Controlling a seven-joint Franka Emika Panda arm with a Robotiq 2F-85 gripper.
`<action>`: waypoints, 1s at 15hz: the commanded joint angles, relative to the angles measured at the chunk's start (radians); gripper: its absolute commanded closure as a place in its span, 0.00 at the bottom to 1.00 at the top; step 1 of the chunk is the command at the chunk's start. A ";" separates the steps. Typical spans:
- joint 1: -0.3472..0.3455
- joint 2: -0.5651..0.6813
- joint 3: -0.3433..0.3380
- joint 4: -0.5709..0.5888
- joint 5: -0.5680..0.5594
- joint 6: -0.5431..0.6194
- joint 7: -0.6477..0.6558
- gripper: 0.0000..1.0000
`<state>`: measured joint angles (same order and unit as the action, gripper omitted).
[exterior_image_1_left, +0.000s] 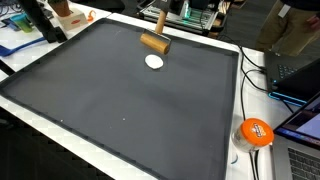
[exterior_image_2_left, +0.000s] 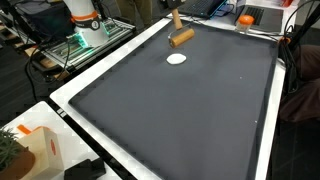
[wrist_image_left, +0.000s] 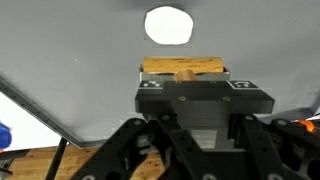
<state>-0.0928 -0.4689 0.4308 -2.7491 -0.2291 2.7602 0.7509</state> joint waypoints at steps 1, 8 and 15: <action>0.013 0.004 -0.009 0.000 0.009 -0.004 -0.012 0.78; 0.014 0.029 -0.018 0.011 0.011 -0.010 -0.021 0.78; 0.019 0.100 -0.067 0.075 0.013 -0.019 -0.083 0.78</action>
<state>-0.0784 -0.3996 0.3876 -2.7153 -0.2214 2.7582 0.7077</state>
